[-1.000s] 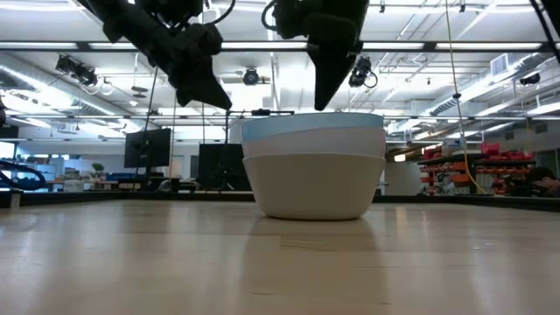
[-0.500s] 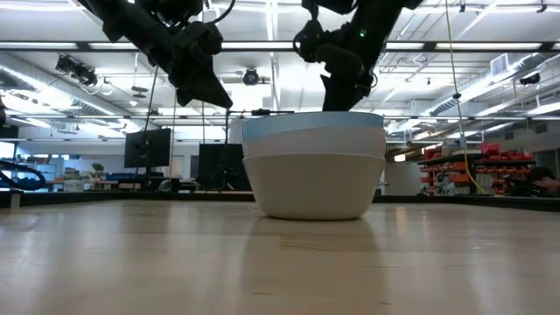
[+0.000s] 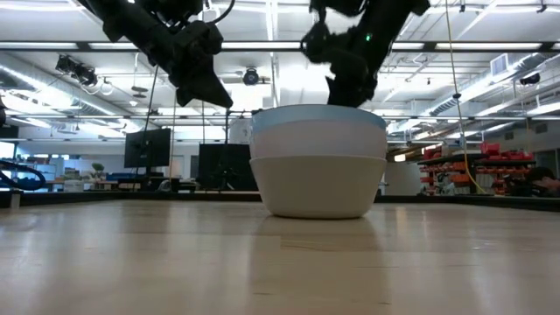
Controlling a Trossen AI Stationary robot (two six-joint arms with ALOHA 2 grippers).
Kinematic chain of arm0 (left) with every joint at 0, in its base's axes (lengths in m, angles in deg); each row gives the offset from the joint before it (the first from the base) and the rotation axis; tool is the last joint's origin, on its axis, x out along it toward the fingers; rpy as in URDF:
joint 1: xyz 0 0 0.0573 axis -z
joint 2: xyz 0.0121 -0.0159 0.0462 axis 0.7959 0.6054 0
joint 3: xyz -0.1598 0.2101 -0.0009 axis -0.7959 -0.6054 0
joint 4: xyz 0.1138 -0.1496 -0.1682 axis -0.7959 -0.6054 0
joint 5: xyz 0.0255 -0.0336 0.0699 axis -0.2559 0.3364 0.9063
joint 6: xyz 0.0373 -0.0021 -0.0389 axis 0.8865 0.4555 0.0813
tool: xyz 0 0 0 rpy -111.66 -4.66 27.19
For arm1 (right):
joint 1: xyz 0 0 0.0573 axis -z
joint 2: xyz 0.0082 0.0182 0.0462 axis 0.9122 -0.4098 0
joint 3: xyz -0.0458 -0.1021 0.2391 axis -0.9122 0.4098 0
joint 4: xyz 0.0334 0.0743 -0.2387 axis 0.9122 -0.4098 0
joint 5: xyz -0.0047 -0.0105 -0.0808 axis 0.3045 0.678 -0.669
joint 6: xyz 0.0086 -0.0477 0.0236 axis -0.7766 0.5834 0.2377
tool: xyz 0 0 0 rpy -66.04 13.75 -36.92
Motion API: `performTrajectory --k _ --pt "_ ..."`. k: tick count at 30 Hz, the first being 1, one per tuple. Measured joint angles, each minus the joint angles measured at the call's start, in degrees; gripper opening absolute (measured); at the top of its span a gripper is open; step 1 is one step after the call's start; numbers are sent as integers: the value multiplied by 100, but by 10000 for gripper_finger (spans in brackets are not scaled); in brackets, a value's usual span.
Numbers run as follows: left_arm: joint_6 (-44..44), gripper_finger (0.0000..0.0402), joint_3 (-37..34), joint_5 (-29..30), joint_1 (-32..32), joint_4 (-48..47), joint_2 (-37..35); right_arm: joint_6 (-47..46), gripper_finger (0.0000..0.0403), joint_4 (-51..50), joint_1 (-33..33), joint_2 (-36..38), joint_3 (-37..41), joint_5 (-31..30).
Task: Nest bowls inside each other
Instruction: Return to Home Position
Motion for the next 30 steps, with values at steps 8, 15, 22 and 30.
performTrajectory --k 8,15,22,30 --pt "62 20 -2 4 328 335 0 -405 0 52 -842 594 0 -522" --pt "310 30 -2 6 830 703 0 -857 0 36 -1599 751 0 -911" --pt "335 14 -5 646 1445 718 -24 -1126 0 8 -2314 731 0 -1794" --pt "493 20 -10 1861 2098 734 -474 -1340 0 19 -3187 973 0 -2519"
